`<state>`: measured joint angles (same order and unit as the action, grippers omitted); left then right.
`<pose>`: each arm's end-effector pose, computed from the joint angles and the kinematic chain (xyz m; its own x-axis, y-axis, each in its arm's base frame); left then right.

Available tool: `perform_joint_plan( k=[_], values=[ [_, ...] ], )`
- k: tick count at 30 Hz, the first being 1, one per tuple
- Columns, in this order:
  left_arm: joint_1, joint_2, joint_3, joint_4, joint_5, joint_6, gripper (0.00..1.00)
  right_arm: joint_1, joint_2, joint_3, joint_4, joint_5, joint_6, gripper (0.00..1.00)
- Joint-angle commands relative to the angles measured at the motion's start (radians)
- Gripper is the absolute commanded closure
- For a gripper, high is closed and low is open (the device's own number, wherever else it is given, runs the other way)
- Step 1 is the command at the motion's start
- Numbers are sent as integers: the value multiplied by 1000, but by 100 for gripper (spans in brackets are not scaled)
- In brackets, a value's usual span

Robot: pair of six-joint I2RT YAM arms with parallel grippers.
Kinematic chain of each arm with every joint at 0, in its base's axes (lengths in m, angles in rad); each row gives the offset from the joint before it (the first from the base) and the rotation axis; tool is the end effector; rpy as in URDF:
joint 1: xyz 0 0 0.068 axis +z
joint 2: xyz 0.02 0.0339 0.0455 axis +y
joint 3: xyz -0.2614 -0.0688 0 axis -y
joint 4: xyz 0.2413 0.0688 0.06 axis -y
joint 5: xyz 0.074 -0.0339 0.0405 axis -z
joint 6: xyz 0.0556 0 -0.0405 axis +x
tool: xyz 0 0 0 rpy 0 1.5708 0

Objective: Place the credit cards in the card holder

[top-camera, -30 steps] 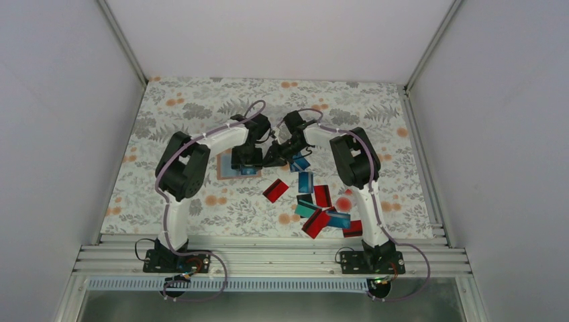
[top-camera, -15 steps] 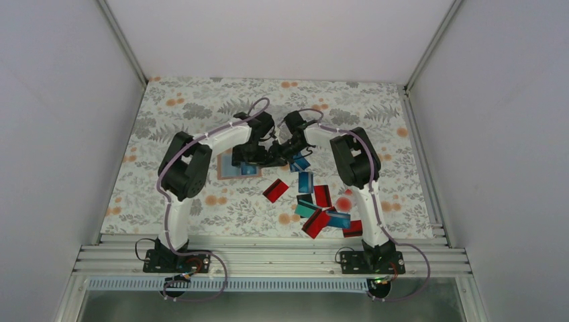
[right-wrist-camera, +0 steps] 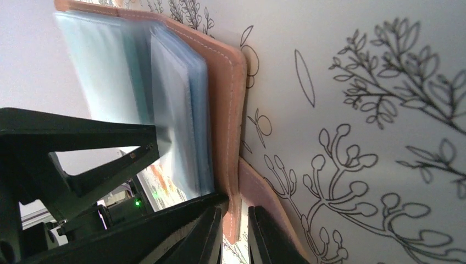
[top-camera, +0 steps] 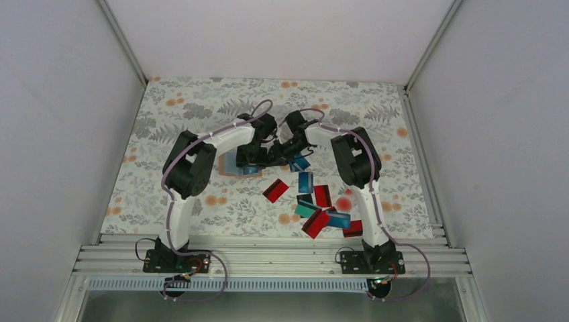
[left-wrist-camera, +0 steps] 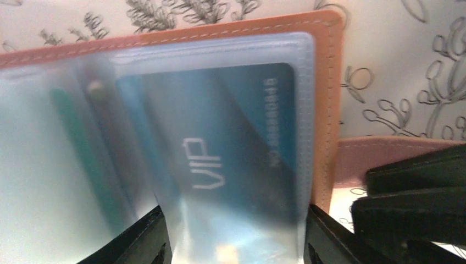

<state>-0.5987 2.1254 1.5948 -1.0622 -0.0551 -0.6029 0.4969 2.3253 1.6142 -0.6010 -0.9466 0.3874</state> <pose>0.3266 -0.2191 0.1359 -0.9999 -0.0032 -0.0131 -0.0040 0.9983 0.0578 0.3725 0.2533 0.0890 -0.9610 -0.2700 0.0595 -0.1059 0.5582 0.8229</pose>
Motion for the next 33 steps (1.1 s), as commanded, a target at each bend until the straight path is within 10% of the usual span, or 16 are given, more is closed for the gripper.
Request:
perform_joint_plan(
  k=[1,33],
  values=[
    [-11,24,-28,22,0,10,47,-8,9,1,-14,16,-13,87],
    [51,-158,-92,56,34,-3,50,-10,29,-20,-35,51,-27,89]
  ],
)
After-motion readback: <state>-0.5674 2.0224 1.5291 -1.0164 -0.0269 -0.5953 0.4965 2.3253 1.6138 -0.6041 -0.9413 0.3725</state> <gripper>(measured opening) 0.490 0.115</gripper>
